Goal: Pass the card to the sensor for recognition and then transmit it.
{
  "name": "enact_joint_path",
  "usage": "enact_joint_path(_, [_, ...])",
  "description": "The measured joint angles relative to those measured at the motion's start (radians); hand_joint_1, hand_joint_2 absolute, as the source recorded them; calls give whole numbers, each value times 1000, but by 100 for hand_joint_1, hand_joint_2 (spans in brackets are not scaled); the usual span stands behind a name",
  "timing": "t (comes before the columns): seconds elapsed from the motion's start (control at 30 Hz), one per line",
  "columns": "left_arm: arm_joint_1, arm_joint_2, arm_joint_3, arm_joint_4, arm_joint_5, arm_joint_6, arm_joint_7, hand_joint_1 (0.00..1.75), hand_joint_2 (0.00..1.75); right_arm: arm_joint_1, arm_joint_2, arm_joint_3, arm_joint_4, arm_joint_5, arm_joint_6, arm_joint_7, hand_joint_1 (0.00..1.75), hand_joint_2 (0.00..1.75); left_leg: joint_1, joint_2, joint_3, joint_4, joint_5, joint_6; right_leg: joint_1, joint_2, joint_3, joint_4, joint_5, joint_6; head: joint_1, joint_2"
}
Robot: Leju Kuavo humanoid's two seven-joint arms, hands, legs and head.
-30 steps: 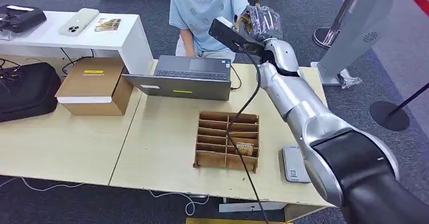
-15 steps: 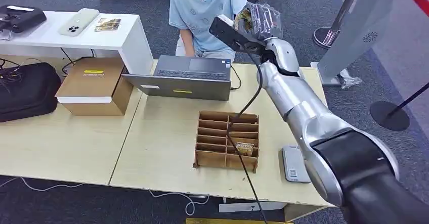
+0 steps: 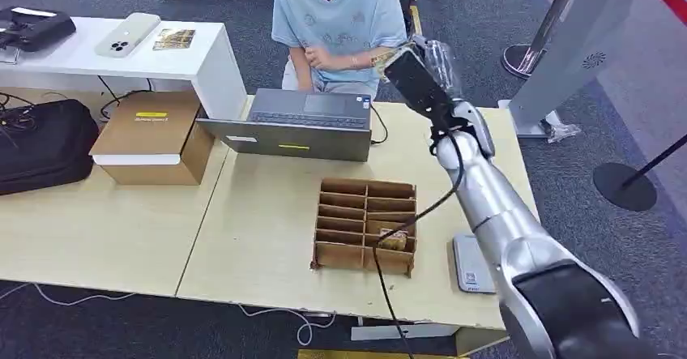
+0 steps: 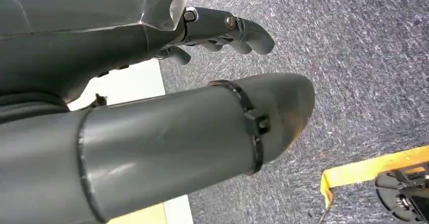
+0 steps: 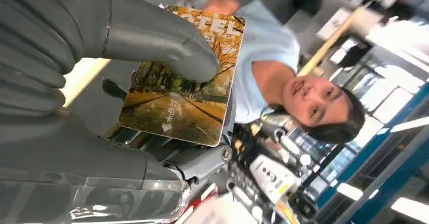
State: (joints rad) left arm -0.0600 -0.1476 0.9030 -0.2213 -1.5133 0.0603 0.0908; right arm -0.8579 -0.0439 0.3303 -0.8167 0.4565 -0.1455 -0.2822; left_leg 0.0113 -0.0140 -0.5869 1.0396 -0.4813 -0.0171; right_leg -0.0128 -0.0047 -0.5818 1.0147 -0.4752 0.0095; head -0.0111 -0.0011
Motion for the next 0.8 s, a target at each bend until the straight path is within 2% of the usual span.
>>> enact_joint_path(0.13, [5, 2, 0, 0, 1, 0, -1, 0, 0, 151, -68, -43, -244, -151, 103, -8, 175, 175, 0, 1, 0, 0, -2, 2, 0, 1, -1, 0, 0, 0, 0, 0])
enact_joint_path(0.23, [6, 2, 1, 0, 6, 2, -1, 0, 0, 245, -122, -74, -372, -260, 193, -4, 175, 175, 0, 0, -1, 0, -2, 1, 0, 0, -1, -1, -1, 1, 0, 0])
enact_joint_path(0.47, [9, 1, 1, 0, 11, 6, -2, 0, 0, 362, -234, -171, -463, -443, 316, 1, 175, 175, 0, 0, 0, 0, -2, 1, 0, 1, 0, -1, -1, 1, 0, 0])
enact_joint_path(0.57, [11, 1, 2, 0, 15, 10, -3, 0, 0, 425, -274, -220, -485, -498, 355, 26, 175, 175, 0, 0, 0, 0, -2, 1, 0, 1, 0, -1, -1, 1, 0, 0])
enact_joint_path(0.8, [19, -2, 2, 0, 10, 15, -3, 0, 0, 636, -338, -329, -538, -534, 411, 74, 175, 175, 0, 0, -2, 0, -3, 2, 0, 0, 0, -1, -2, 3, 0, 0])
